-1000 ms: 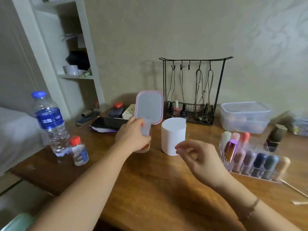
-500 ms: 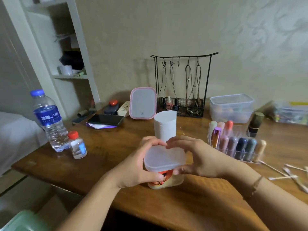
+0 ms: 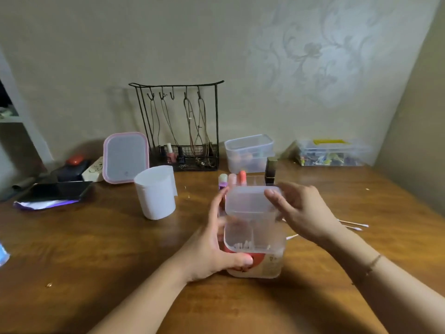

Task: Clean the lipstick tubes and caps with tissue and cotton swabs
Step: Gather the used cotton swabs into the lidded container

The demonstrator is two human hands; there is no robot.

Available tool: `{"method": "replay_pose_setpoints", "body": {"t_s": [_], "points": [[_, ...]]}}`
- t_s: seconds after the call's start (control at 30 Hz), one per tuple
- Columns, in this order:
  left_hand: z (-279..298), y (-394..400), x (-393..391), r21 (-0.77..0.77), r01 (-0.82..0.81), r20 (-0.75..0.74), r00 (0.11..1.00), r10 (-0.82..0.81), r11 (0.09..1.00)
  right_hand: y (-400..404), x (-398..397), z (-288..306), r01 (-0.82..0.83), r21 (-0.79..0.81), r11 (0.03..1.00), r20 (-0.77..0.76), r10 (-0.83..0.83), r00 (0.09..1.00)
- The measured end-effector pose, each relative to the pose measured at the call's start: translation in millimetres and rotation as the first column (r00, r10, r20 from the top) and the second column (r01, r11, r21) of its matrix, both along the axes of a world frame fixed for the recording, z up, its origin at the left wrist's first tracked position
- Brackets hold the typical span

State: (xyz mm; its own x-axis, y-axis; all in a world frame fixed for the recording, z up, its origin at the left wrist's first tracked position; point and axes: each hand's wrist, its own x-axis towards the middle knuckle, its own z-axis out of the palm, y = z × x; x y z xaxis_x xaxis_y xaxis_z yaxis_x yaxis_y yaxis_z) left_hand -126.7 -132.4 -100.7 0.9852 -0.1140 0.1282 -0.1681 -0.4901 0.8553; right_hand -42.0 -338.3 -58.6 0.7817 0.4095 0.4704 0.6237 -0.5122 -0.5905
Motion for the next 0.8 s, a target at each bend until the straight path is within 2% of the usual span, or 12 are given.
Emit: {"method": "replay_pose_setpoints", "body": {"t_s": [0.07, 0.13, 0.2, 0.23, 0.27, 0.33, 0.4, 0.47, 0.57, 0.73, 0.8], "points": [[-2, -9, 1, 0.022, -0.017, 0.032, 0.999, 0.017, 1.0, -11, 8, -5, 0.16, 0.021, 0.987, 0.008, -0.16, 0.987], [-4, -13, 3, 0.034, -0.033, 0.048, 0.998, 0.031, 0.999, -33, 18, -7, 0.228, 0.023, 0.973, 0.008, -0.228, 0.974], [-7, -13, 7, 0.049, -0.029, 0.036, 0.999, 0.028, 0.998, -68, 29, -3, 0.288, -0.039, 0.957, -0.029, -0.289, 0.957], [-8, -12, 8, 0.053, -0.027, 0.03, 0.999, 0.026, 0.998, -89, 35, -2, 0.325, -0.128, 0.937, -0.045, -0.332, 0.942], [-8, -12, 8, 0.05, -0.026, 0.028, 0.999, 0.024, 0.998, -108, 43, -2, 0.349, -0.291, 0.891, -0.057, -0.381, 0.923], [-10, -13, 7, 0.032, -0.027, 0.022, 0.999, 0.026, 0.999, -132, 51, -6, 0.25, -0.661, 0.708, -0.117, -0.426, 0.897], [-11, -14, 4, 0.026, -0.029, 0.025, 0.999, 0.028, 0.999, -135, 49, -13, 0.11, -0.78, 0.616, -0.238, -0.455, 0.858], [-11, -16, 3, 0.047, -0.038, 0.04, 0.999, 0.036, 0.998, -128, 44, -22, 0.056, -0.806, 0.589, -0.272, -0.453, 0.849], [-8, -22, 4, 0.104, -0.039, 0.065, 0.997, 0.033, 0.994, -117, 36, -33, 0.094, -0.821, 0.563, -0.198, -0.436, 0.878], [-7, -29, 6, 0.142, -0.014, 0.062, 0.998, 0.005, 0.99, -116, 27, -49, 0.198, -0.742, 0.641, -0.103, -0.4, 0.911], [-8, -29, 6, 0.156, -0.011, 0.061, 0.998, 0.002, 0.988, -113, 24, -54, 0.264, -0.654, 0.709, -0.084, -0.414, 0.906]]}}
